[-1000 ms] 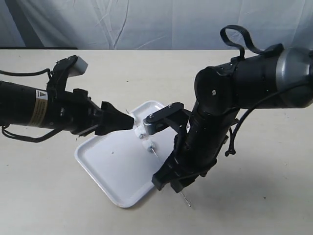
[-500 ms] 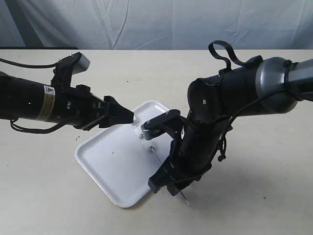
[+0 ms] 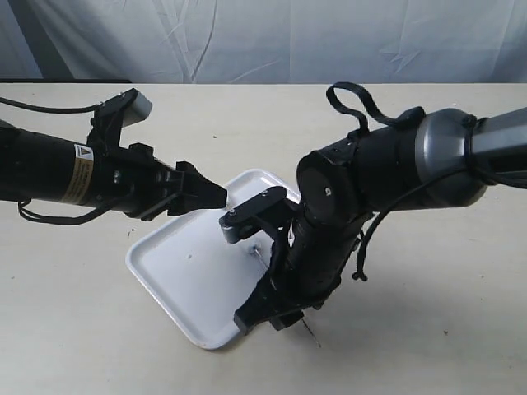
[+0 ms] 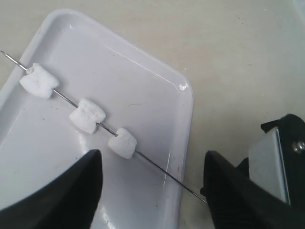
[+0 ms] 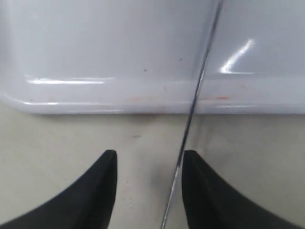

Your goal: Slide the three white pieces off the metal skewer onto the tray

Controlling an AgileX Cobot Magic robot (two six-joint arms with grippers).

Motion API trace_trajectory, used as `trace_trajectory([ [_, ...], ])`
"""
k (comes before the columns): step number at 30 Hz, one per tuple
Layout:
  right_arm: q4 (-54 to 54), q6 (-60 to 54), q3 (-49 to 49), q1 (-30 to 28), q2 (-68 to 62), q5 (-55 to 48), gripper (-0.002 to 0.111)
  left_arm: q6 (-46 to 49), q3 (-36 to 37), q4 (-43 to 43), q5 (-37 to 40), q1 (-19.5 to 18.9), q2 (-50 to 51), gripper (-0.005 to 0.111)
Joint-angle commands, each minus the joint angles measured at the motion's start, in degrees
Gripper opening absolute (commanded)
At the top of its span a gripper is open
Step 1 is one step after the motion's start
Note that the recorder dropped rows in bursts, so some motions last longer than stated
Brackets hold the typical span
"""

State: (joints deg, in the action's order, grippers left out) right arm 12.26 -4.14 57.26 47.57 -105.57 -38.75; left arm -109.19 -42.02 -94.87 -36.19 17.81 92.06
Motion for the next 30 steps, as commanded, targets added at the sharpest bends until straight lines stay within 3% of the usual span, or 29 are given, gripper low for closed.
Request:
trace_trajectory([
  [1,-4.91,5.78,0.04,0.46,-0.82,-0.18,0.042,-0.3,-0.25,0.39,-1.47,0.36,0.27,0.059],
  [16,-5.53,7.63,-2.11,0.46,-4.18,0.05,0.042,-0.09,-0.25,0.39,-0.64,0.36,0.27,0.059],
  [19,-5.53,7.63,-2.11,0.46,-4.18,0.16,0.032,-0.09,-0.25,0.39,-0.64,0.36,0.27,0.059],
  [24,-5.32,7.63,-2.11,0.46,-4.18,0.16,0.001,0.03,-0.25,0.25,-0.77,0.36,0.27,0.059],
  [30,-4.18,7.63,-2.11,0.46,-4.18,0.62,-0.001,0.03,-0.25,0.25,-0.87,0.36,0.27,0.059],
])
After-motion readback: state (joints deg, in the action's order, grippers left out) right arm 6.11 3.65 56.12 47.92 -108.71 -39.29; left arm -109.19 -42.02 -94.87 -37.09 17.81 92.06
